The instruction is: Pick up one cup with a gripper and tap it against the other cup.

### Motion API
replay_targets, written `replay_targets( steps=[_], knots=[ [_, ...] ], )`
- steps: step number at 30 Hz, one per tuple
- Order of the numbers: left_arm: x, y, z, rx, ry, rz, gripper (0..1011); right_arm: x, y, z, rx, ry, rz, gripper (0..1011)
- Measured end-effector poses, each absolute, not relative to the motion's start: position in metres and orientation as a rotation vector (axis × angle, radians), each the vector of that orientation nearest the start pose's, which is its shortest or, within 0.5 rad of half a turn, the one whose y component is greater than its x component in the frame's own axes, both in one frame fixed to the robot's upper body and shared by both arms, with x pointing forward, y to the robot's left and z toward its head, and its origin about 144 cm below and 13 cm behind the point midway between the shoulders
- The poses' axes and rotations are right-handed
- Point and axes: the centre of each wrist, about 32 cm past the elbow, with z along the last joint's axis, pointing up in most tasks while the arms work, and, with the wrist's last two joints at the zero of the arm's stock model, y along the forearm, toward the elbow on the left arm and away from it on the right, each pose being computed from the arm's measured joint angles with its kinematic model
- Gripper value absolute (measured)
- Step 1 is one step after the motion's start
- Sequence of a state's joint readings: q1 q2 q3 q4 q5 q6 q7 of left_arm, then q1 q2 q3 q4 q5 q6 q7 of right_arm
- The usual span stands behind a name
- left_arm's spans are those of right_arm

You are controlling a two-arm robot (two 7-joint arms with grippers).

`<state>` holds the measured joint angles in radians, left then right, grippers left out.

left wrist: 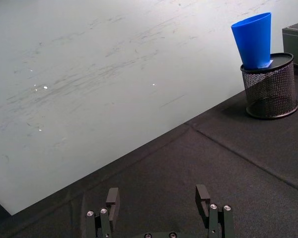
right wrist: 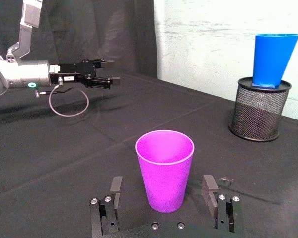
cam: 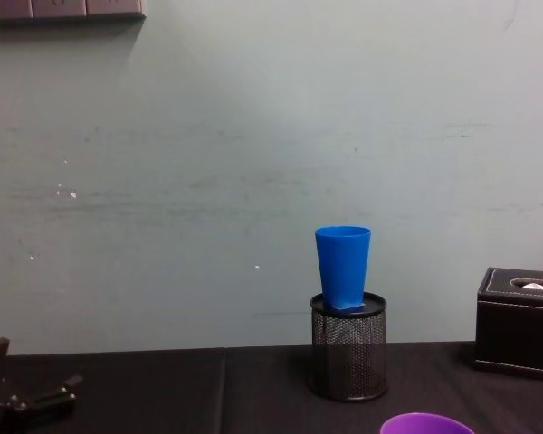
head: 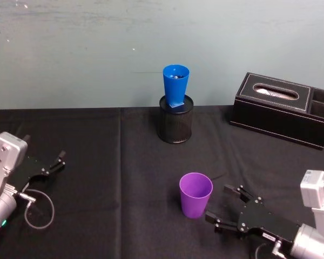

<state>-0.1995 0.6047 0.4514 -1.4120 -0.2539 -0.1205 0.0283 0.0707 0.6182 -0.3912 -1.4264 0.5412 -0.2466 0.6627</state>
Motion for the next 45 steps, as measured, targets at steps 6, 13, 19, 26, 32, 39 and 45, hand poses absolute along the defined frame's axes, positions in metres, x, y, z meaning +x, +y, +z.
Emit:
replay_targets(
  steps=[6,13,19,26,32,39,45],
  knots=[
    [0.489,0.310,1.140,0.304,-0.285,1.248,1000,0.461,-0.317,1.112,-0.080,-0.014,-0.649,1000],
    [0.489,0.310,1.140,0.304,-0.285,1.248,1000,0.466,-0.308,1.110,-0.077,-0.008,-0.653,1000],
    [0.489,0.310,1.140,0.305,-0.285,1.248,1000,0.470,-0.301,1.110,-0.077,-0.004,-0.652,1000],
    [0.489,0.310,1.140,0.304,-0.285,1.248,1000,0.475,-0.295,1.110,-0.076,-0.007,-0.662,1000],
    [0.489,0.310,1.140,0.305,-0.285,1.248,1000,0.479,-0.292,1.109,-0.078,-0.006,-0.677,1000],
    [0.489,0.310,1.140,0.304,-0.285,1.248,1000,0.482,-0.288,1.107,-0.076,-0.003,-0.680,1000],
    [0.489,0.310,1.140,0.304,-0.285,1.248,1000,0.484,-0.285,1.108,-0.076,-0.003,-0.678,1000]
  ],
)
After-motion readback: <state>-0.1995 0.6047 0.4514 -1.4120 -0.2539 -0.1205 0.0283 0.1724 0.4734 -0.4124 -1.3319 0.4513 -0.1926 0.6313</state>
